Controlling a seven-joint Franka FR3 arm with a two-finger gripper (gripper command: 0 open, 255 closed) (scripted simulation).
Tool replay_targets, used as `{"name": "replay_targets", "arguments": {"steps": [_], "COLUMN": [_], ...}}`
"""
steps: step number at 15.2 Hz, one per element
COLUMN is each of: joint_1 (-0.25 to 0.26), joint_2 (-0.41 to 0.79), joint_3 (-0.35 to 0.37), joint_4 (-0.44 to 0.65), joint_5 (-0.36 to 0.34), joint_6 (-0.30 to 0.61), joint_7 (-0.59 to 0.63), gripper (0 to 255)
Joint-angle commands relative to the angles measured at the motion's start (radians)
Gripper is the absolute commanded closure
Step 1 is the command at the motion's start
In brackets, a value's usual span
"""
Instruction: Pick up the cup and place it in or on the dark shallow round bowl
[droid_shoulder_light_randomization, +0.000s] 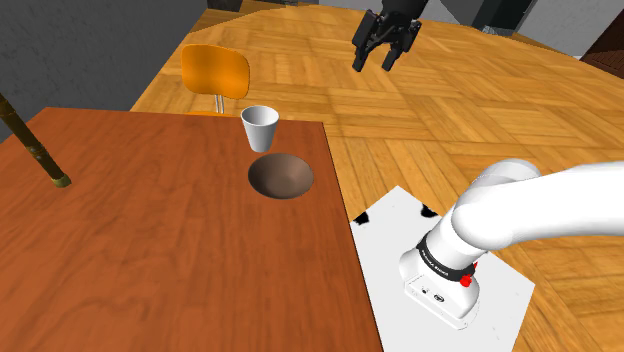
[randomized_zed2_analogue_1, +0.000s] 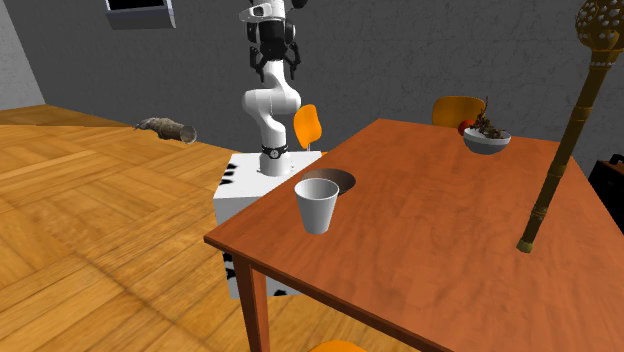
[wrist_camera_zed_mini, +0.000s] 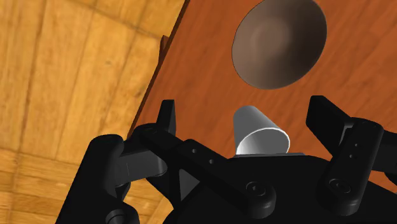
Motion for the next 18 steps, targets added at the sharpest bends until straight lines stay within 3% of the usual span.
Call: {"name": "replay_targets", "arguments": {"steps": [1, 9, 18], "joint_1": [0.000, 0.006, 0.019], "joint_2": [0.000, 0.251, 0.579], "joint_3": [0.000, -0.007, -0.013], "joint_4": [0.000, 0.005, 0.115], "joint_5": [0.000, 0.037, 0.090], "joint_6": [0.000, 0.224, 0.417], "joint_7": [0.000, -0.029, -0.071], "gripper": [0, 0, 0]}}
